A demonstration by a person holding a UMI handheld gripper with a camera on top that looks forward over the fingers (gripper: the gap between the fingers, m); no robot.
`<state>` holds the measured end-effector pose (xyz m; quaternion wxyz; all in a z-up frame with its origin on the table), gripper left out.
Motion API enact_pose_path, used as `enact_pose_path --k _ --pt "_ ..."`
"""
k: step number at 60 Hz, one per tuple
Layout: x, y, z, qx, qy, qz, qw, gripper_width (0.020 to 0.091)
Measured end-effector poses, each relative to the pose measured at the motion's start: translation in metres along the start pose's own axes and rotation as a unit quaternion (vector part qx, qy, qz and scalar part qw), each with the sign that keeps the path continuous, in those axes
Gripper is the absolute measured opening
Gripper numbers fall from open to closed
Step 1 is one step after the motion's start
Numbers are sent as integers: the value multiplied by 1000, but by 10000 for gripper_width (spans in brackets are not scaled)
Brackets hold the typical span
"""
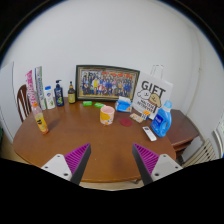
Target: Pour water
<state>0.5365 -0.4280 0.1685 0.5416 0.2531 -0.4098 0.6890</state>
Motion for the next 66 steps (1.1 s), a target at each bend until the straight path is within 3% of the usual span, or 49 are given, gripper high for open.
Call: enact_pose_path --k 10,11,13,14,31,50,66 --pt "-3 27 -14 11 9 6 1000 856" --pt "19 48 -7 4 27 2 1000 856" --pt "-3 40 -19 17 10 9 1000 854" --pt "19 61 -12 10 27 5 1000 857" --pt "44 192 -38 38 22 -1 999 852" --pt "113 351 -86 87 -42 -7 995 857" --pt "143 394 -183 80 -81 -18 993 850"
Point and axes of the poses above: the point between the fingertips, and its own axes, seen from behind it with the camera up: y to the left, x up, z backward, against the way the camera looks, the point moved 6 cm from there along z, backward, against the way the camera looks, and after that the axes turned 15 degrees about z, right-handed, at the moved point
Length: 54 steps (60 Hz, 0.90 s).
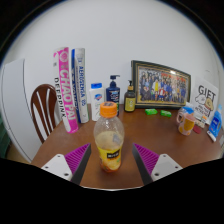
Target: Pour water
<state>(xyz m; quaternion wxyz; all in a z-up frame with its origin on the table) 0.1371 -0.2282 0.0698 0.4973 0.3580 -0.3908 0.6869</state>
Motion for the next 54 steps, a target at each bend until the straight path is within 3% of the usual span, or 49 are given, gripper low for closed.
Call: enact_pose_path --k 8,12,15,21,22,24,25,27,28,36,54 --pt "-7 6 -41 2 -10 -5 1000 728" --pt "-6 9 -51 6 -23 -4 1000 609" --pt "-4 10 -56 7 -39 3 999 465" --pt "-3 8 -58 7 -48 13 999 412" --pt "-3 8 -59 8 -47 13 999 367" --pt "-3 8 -59 9 -45 11 999 372" --pt "-3 8 -59 11 -44 11 999 325" --pt "-3 7 -59 10 -41 10 999 347" --pt "-3 7 -60 10 -39 10 999 277" --pt "9 1 -57 17 -39 4 999 276" --pt "121 -76 -32 110 -117 -194 968 276"
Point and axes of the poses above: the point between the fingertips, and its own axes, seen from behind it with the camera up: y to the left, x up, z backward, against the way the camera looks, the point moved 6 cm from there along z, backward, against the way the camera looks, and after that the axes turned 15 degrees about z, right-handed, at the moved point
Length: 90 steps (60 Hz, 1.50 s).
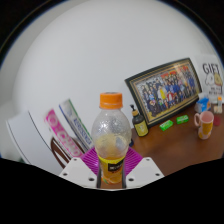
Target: Pour water
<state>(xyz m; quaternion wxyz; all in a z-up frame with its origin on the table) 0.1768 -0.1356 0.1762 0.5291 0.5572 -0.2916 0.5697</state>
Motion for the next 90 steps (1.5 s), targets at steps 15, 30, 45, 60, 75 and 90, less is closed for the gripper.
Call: enact_pose_path --k 15,30,45,60,75,90 --pt "97 -98 -6 85 -68 -303 947 276" --pt "93 -215 -22 118 -98 -578 802 275" --pt "47 -291 -40 114 -103 -728 668 275" --pt "35 -300 -46 107 -65 -710 694 275" --pt "77 -306 -29 55 -29 -414 908 275" --pt "143 -376 10 -76 -64 -2 995 275"
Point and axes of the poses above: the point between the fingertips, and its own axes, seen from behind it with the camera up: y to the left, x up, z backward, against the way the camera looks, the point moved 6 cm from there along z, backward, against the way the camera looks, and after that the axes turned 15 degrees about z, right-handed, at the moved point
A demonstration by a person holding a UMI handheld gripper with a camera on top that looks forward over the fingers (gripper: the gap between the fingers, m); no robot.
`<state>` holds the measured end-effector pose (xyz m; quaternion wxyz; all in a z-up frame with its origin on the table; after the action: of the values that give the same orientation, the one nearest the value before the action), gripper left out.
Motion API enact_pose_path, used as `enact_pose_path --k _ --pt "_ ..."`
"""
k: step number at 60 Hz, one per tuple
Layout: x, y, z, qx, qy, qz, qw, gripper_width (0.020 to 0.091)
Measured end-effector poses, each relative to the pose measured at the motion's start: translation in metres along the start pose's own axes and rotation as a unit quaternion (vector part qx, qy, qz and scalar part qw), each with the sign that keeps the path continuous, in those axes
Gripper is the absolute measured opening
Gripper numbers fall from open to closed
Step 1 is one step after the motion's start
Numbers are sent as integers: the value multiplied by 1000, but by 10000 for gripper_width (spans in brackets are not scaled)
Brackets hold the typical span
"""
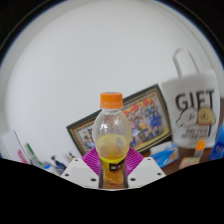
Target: Pour water
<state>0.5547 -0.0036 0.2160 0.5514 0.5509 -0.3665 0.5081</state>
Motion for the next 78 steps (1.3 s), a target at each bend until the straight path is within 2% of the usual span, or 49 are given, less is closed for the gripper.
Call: enact_pose_path --k 5,13,18,29,33,35,41,49,56,58,62,66,78 --pt "-5 -39 5 -45 -1 83 996 274" --pt "-46 -103 -2 -94 39 141 985 275" --pt "-80 -133 -5 -113 70 165 977 274" --pt "-144 -170 -7 -124 116 183 968 276" --pt "-162 -176 -5 -125 124 178 968 288" --pt "-161 -176 -5 -128 108 177 970 277" --pt "-164 -177 -2 -136 102 166 971 280" --pt "-164 -175 -1 -140 108 183 967 474" --pt "-175 -172 6 -143 154 177 961 858" --pt "-174 -170 11 -147 161 175 960 813" --pt "-166 -164 25 -158 166 177 957 862" --pt "-157 -154 43 -167 173 178 954 846" --pt "-127 -99 124 -189 201 173 946 857"
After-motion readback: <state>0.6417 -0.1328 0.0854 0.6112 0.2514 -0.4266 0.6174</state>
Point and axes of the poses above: the point between the fingertips, and its own axes, seen from behind it with the camera up: y to the left, x up, z backward, against the way the camera looks, the point moved 6 cm from there along z, backward, against the way the camera looks, and after that the axes turned 15 degrees about z, right-handed, at the moved point
